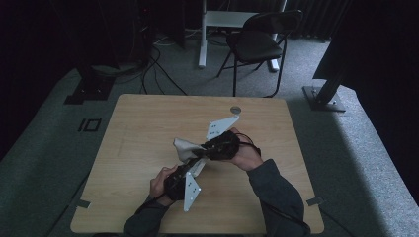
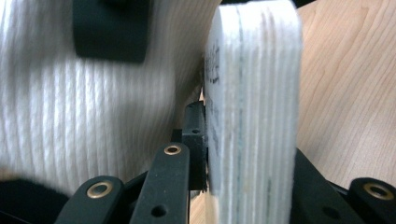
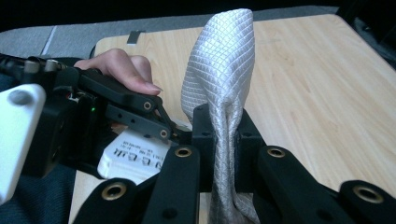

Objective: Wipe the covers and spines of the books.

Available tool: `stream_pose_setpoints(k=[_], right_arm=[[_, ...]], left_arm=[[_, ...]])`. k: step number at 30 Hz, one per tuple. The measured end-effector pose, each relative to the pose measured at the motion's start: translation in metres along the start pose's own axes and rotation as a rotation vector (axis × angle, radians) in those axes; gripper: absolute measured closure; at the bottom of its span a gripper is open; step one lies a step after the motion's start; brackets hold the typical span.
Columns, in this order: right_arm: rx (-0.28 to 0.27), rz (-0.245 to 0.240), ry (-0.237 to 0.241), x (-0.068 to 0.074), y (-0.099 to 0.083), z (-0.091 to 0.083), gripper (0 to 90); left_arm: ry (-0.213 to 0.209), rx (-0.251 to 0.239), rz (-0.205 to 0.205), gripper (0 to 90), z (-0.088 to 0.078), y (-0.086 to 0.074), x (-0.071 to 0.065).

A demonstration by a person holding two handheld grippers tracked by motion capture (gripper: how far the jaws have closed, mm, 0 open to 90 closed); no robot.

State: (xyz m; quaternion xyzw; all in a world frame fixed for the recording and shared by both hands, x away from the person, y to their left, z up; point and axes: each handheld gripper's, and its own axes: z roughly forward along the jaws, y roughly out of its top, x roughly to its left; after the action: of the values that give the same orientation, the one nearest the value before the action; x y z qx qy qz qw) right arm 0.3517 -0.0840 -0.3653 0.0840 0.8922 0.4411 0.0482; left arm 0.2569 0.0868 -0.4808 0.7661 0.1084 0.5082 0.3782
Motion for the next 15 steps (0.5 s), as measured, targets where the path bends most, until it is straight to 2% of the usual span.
stream_pose_setpoints(k=[7, 15], right_arm=[[-0.032, 0.02, -0.044, -0.004, -0.004, -0.016, 83.2], [-0.045, 0.05, -0.089, -0.009, -0.014, -0.029, 83.2]], left_arm=[[-0.012, -0.004, -0.068, 78.1, 0.0, -0.004, 0.007], [-0.033, -0.002, -0.125, 78.2, 0.001, -0.008, 0.012]])
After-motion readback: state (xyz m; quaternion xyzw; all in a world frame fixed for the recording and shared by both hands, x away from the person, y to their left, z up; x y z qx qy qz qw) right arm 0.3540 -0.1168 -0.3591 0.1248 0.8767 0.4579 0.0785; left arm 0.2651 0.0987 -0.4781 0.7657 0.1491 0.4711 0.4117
